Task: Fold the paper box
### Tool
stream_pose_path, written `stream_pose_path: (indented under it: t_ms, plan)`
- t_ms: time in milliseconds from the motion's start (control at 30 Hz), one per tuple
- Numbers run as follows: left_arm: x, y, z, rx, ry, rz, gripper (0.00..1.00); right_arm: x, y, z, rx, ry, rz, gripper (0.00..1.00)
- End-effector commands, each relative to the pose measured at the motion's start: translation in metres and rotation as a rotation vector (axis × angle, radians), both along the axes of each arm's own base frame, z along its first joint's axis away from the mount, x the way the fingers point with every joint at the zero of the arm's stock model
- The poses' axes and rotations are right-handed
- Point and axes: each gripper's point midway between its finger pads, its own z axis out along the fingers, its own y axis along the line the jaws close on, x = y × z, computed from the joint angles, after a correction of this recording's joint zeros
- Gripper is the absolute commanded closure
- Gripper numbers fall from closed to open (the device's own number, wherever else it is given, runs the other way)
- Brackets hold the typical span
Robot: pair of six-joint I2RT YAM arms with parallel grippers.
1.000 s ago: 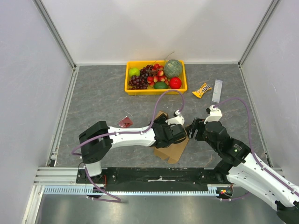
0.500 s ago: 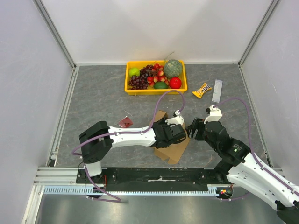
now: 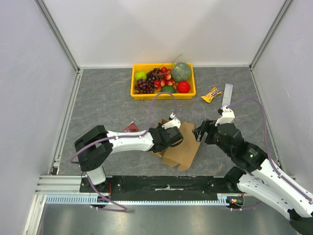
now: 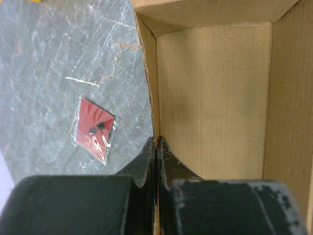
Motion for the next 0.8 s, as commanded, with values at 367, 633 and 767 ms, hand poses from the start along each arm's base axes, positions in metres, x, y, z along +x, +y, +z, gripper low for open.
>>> stream_pose_path:
  t_ms: [367, 633, 767]
  plan:
    - [-0.016, -0.003, -0.011, -0.332, 0.102, 0.158, 0.98, -0.01, -0.004, -0.007, 0.065, 0.108, -0.076, 0.12]
    - [-0.017, -0.005, -0.015, -0.341, 0.112, 0.167, 0.98, -0.017, 0.001, -0.039, 0.122, 0.162, -0.085, 0.14]
    - [-0.017, -0.005, -0.015, -0.343, 0.113, 0.165, 0.98, -0.019, 0.012, -0.05, 0.157, 0.191, -0.052, 0.17]
